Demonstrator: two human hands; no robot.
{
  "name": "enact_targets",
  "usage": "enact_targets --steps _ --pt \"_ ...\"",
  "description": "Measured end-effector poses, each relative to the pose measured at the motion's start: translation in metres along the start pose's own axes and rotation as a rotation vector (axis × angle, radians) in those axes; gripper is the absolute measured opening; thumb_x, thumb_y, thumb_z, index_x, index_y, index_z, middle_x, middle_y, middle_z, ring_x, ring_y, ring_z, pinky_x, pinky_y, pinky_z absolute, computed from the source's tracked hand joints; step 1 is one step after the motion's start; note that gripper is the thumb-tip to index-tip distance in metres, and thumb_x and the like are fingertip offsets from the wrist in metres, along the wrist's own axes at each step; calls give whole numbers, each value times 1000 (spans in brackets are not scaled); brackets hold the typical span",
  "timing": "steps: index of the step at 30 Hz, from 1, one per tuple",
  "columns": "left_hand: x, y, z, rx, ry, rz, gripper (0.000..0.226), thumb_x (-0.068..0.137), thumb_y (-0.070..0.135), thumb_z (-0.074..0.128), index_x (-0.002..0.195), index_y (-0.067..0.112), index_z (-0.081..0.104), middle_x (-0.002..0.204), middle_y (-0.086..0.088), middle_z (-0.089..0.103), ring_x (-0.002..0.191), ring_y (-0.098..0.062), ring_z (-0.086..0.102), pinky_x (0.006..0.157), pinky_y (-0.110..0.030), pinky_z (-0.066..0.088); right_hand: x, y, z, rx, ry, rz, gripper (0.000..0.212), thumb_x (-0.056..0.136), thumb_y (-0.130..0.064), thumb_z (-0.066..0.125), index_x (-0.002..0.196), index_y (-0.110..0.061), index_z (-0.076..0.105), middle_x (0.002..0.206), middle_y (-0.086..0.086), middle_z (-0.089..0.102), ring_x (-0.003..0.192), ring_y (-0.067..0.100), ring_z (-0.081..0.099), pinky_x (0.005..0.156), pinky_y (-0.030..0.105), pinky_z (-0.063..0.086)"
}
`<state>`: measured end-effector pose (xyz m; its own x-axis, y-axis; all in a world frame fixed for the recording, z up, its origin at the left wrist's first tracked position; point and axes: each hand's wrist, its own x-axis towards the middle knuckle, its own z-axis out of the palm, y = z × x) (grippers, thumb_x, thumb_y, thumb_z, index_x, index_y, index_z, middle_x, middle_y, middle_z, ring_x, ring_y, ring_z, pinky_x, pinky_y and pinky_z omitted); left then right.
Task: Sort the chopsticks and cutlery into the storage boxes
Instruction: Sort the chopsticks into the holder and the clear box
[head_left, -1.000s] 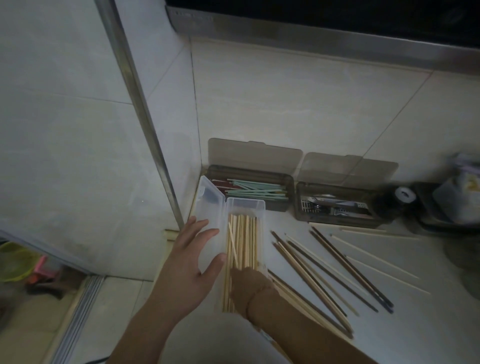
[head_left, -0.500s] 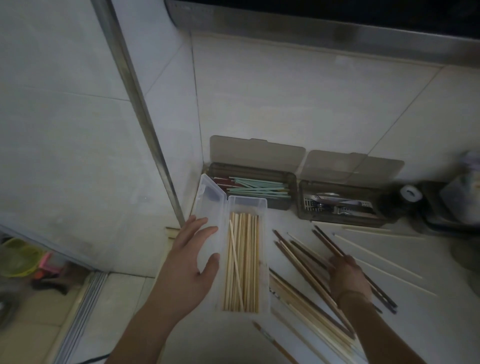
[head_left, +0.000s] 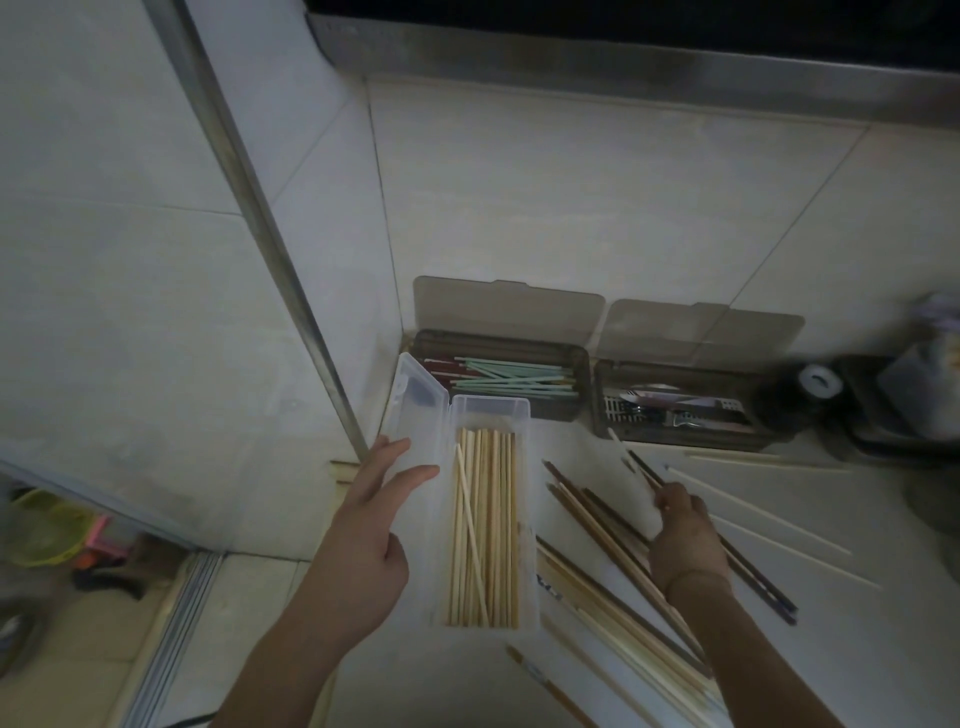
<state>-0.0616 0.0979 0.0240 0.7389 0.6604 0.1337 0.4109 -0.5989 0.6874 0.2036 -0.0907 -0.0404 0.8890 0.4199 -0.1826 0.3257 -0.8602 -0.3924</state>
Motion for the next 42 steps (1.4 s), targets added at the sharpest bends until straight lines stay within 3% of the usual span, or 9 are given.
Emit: enact_targets --steps 7,10,13,17,25,30,34,38,42 --pt "-3 2 -1 -14 -53 12 86 73 -23 43 128 43 45 153 21 23 146 2 1 115 -27 14 -22 -85 -13 331 -76 -279 47 86 11 39 83 -35 49 85 -5 47 65 9 47 53 8 37" --pt "-7 1 -3 -12 -68 23 86 72 -23 43 130 40 47 154 22 21 146 1 0 114 -23 13 -50 -109 5 676 -317 -293 58 86 13 37 83 -41 57 67 -15 48 62 13 46 59 27 49" --pt "-12 2 -3 -12 -67 40 88 70 -24 43 129 40 47 154 22 22 146 1 1 111 -15 11 -73 -123 31 572 -353 -328 51 86 13 38 97 -33 58 79 -7 52 67 14 50 69 35 55" --pt "-18 2 -3 -22 -59 50 88 69 -24 46 130 39 48 153 23 23 146 1 4 111 -16 11 -78 -125 56 182 -389 -411 58 82 15 45 127 -21 49 118 3 47 89 14 54 82 19 47" --pt "-23 3 2 -57 -38 50 86 66 -27 48 127 34 52 150 21 30 147 -3 10 112 -25 17 -87 -113 62 -431 -651 -645 39 90 -11 56 127 -2 49 128 20 48 115 36 51 95 45 44" --pt "-22 7 2 -34 -35 43 86 67 -25 50 126 38 52 150 25 29 146 -2 10 110 -26 18 -81 -86 19 -32 -457 -793 31 94 -16 51 124 -12 60 120 10 61 108 23 57 93 33 46" --pt "-22 13 4 -31 -26 17 85 67 -27 48 124 36 53 149 21 32 146 0 10 112 -29 18 -32 -11 -28 149 84 -575 20 85 -4 64 100 -16 70 98 2 68 87 16 64 81 27 53" --pt "-21 22 10 -30 -6 3 84 67 -28 46 123 34 55 148 18 34 146 -1 11 113 -30 18 21 95 -52 -32 81 -29 28 85 -5 61 112 -13 68 114 12 64 103 31 61 94 36 48" --pt "-21 27 15 3 18 13 83 65 -30 45 121 30 57 148 12 37 146 -3 11 114 -17 14 28 161 -51 -202 -8 114 33 88 -16 61 121 -15 64 122 14 60 110 34 56 94 39 48"
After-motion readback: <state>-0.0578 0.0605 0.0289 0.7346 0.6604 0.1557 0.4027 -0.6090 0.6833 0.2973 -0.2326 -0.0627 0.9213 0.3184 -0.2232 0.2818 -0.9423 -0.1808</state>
